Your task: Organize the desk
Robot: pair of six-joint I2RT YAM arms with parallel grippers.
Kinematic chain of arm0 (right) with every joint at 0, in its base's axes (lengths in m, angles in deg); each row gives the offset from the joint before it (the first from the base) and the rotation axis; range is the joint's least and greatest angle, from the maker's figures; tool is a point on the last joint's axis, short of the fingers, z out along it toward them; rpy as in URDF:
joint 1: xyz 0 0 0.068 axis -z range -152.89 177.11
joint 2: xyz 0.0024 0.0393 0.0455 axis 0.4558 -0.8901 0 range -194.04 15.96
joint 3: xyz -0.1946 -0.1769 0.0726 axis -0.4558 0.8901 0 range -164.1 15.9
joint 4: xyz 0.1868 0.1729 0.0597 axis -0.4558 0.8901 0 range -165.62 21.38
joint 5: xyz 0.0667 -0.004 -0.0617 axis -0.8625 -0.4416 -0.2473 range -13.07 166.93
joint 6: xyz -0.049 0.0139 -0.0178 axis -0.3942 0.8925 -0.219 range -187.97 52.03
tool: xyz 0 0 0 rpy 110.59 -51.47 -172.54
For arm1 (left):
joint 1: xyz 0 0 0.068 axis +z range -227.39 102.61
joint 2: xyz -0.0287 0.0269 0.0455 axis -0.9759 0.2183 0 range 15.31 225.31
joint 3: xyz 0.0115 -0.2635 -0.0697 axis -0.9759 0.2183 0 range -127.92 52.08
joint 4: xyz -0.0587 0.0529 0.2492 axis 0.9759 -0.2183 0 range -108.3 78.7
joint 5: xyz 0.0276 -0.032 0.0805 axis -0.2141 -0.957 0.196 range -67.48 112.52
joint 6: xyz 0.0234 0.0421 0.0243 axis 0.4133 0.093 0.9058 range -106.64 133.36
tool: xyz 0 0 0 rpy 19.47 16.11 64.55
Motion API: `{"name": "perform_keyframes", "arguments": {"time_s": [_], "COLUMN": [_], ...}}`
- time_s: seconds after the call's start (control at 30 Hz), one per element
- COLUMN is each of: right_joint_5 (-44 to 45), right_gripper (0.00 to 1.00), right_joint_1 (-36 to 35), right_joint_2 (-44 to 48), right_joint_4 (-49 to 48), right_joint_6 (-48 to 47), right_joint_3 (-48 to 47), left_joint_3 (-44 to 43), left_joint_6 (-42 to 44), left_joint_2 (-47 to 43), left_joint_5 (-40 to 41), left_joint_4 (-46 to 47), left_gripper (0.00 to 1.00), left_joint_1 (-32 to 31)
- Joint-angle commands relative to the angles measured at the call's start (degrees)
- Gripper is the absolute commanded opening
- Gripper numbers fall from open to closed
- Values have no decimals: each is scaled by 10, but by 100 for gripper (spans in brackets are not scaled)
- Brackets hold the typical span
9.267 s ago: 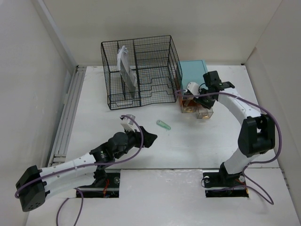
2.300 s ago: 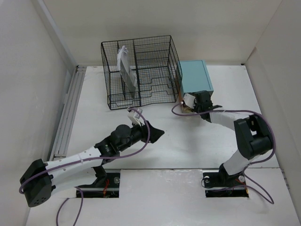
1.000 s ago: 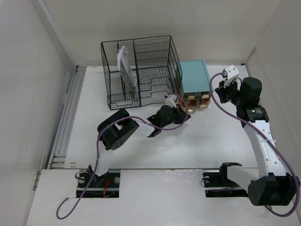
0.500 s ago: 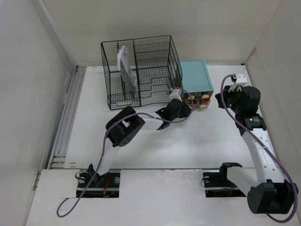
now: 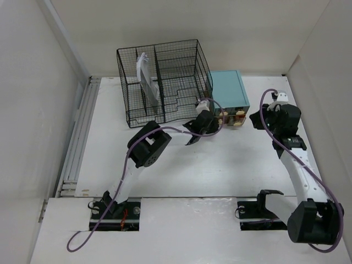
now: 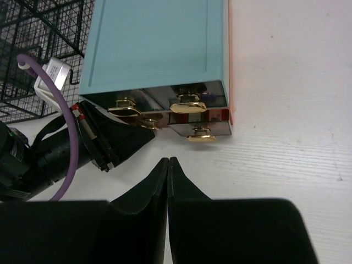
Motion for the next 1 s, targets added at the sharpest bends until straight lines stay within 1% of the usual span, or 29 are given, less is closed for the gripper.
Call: {"name": "perform_keyframes", "arguments": {"time_s": [0.0,0.07,0.13,0.23,0.27,0.33,0.37,0.43,0.47,0.5,0.57,0.6,0.67,0.73,0.83,0.97], "right_joint_5": [-48,-77,-98,-125,-133,-147,-147,-147,-147,-153,-153,-153,-153,-145,-145,-135], "right_gripper": [6,6,4,4,3,1,0,0,0,0,0,0,0,0,0,0], "right_joint_1": [12,26,32,37,37,37,37,42,42,42,42,42,42,42,42,37], "right_joint_2": [-22,-43,-56,-77,-83,-102,-110,-144,-157,-183,-209,-219,-246,-270,-293,-322], "right_joint_4": [-49,-54,-54,-68,-75,-94,-101,-106,-112,-112,-125,-125,-141,-147,-173,-199], "right_joint_6": [18,18,18,33,38,45,51,58,58,65,71,79,87,101,121,138], "right_joint_3": [-2,-2,-2,9,19,33,38,44,44,39,32,32,27,20,13,-1], "left_joint_3": [-37,-26,-2,55,90,135,181,226,248,293,338,374,406,452,489,542], "left_joint_6": [4,11,17,22,28,28,35,40,40,47,47,47,47,47,53,53], "left_joint_2": [0,-9,-23,-64,-92,-129,-169,-211,-232,-275,-319,-358,-397,-453,-506,-610], "left_joint_5": [19,6,-7,-27,-27,-42,-42,-47,-47,-47,-40,-40,-40,-30,-22,-4], "left_joint_4": [2,2,26,54,66,82,100,105,105,113,120,127,127,127,120,85], "left_gripper": [0,0,0,0,0,1,4,15,29,34,43,47,51,59,62,70], "left_joint_1": [28,28,28,11,6,-16,-24,-51,-60,-73,-79,-85,-92,-102,-107,-113]}}
